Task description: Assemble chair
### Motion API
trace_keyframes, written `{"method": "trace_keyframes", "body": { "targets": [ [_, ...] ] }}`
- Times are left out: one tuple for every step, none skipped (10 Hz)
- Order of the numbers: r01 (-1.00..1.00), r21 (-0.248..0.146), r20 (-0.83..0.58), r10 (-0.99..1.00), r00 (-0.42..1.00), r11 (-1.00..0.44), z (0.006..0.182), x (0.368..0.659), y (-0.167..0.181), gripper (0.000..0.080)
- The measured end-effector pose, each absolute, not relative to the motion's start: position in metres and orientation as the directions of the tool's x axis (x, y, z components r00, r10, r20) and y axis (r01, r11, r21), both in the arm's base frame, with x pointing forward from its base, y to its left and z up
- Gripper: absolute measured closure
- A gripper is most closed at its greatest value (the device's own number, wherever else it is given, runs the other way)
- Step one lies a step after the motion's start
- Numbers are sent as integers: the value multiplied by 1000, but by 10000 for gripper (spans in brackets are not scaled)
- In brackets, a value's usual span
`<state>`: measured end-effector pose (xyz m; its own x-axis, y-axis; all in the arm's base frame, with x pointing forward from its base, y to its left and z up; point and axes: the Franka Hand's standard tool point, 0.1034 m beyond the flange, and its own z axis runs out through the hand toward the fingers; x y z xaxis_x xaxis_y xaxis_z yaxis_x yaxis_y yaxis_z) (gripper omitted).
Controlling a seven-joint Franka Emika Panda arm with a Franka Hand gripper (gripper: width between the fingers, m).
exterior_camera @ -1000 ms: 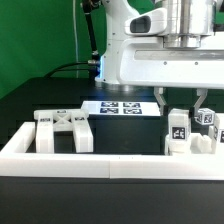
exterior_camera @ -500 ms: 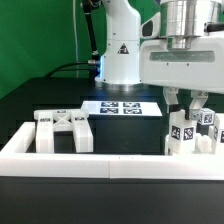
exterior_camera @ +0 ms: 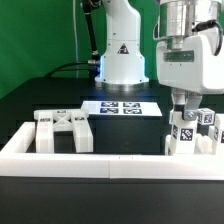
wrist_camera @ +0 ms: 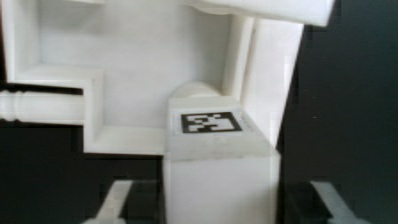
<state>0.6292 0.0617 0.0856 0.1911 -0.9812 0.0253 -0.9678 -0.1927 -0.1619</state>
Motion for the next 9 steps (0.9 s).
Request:
{"method": "trace_keyframes", "body": {
  "targets": [
    [-957, -156, 33, -970, 242, -244, 86, 629, 62, 331],
    [-929, -149, 47, -941, 335, -338, 86, 630, 62, 331],
    [-872, -141, 72, -883, 464, -469, 87, 630, 62, 186],
    [-807, -126, 93, -816, 570, -577, 86, 630, 63, 157],
    [-726, -121, 118, -736, 666, -677, 88, 632, 63, 152],
    [-663, -116, 138, -673, 727, -739, 88, 633, 60, 152],
    [-569, -99, 155, -577, 802, -817, 88, 634, 58, 151],
    [-481, -83, 167, -488, 857, -873, 88, 634, 57, 151],
    [-400, -66, 173, -405, 898, -914, 87, 633, 57, 151]
  ]
}}
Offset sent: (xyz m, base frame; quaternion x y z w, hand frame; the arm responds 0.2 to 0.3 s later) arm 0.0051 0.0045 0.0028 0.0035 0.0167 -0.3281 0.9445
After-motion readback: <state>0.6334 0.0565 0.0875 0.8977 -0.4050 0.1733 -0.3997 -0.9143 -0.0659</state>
